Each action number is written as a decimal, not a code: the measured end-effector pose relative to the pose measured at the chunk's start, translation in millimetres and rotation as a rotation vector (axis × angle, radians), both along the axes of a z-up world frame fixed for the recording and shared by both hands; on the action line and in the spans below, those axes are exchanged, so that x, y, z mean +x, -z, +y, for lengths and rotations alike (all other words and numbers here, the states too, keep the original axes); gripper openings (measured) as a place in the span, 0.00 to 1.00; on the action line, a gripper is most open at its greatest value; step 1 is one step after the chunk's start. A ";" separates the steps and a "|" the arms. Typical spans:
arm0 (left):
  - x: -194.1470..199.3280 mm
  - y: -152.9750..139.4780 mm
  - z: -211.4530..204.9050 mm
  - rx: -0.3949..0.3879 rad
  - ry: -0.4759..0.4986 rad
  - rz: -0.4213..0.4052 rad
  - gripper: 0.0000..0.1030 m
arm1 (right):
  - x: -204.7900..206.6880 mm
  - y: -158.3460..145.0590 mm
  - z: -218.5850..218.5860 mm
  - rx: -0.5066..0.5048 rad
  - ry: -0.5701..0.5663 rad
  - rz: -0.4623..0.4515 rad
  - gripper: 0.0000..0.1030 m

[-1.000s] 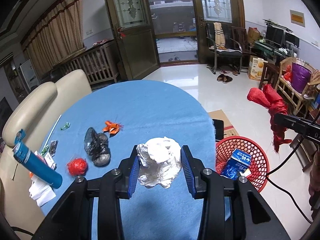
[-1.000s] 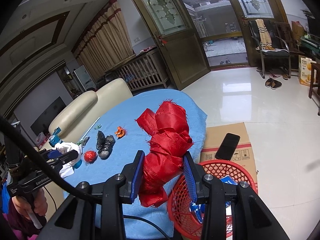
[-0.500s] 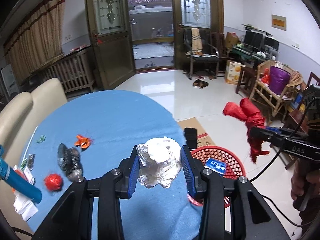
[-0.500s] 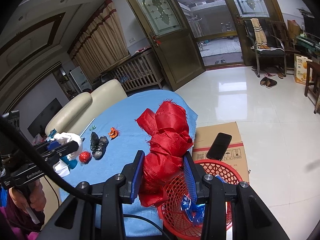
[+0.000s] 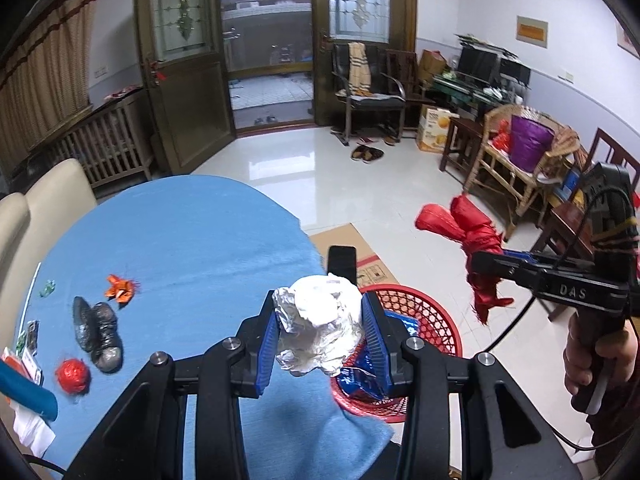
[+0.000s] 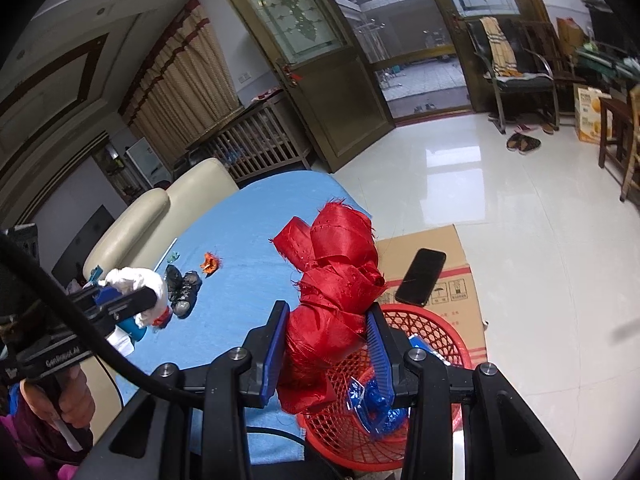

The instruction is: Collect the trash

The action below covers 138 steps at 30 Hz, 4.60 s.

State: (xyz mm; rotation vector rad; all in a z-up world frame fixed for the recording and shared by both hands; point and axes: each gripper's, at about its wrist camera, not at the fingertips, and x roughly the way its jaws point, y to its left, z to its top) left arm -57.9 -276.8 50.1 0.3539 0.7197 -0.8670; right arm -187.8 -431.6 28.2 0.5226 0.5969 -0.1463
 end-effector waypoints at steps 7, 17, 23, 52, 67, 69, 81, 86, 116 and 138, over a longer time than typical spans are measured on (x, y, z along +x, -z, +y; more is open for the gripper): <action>-3.8 17.2 -22.8 0.033 0.060 0.055 0.41 | -3.2 19.6 -19.9 0.078 0.026 0.036 0.40; -4.2 47.5 -47.3 0.079 0.106 0.132 0.42 | -4.4 52.0 -43.0 0.191 0.057 0.093 0.40; -10.2 60.1 -60.3 0.094 0.148 0.149 0.43 | -3.5 66.7 -47.1 0.230 0.055 0.115 0.40; -1.3 62.3 -36.7 0.065 0.097 0.112 0.60 | 3.5 77.8 -42.2 0.345 0.018 0.093 0.58; 21.2 60.0 58.9 0.055 -0.109 0.033 0.66 | 28.3 60.5 -12.2 0.291 -0.043 0.102 0.58; 28.1 62.3 79.5 0.051 -0.162 0.035 0.66 | 35.9 60.2 -3.6 0.287 -0.061 0.111 0.58; 58.5 84.8 204.1 0.062 -0.453 0.053 0.66 | 104.2 38.5 67.5 0.212 -0.232 0.136 0.58; 75.3 95.4 257.2 0.049 -0.578 0.078 0.67 | 141.8 30.0 105.6 0.166 -0.313 0.149 0.58; 168.4 104.1 354.1 -0.038 -0.745 0.081 0.70 | 405.0 98.8 301.7 0.084 -0.554 0.341 0.58; 268.5 139.0 302.9 -0.021 -0.671 0.214 0.74 | 338.8 116.2 273.6 0.018 -0.508 0.341 0.42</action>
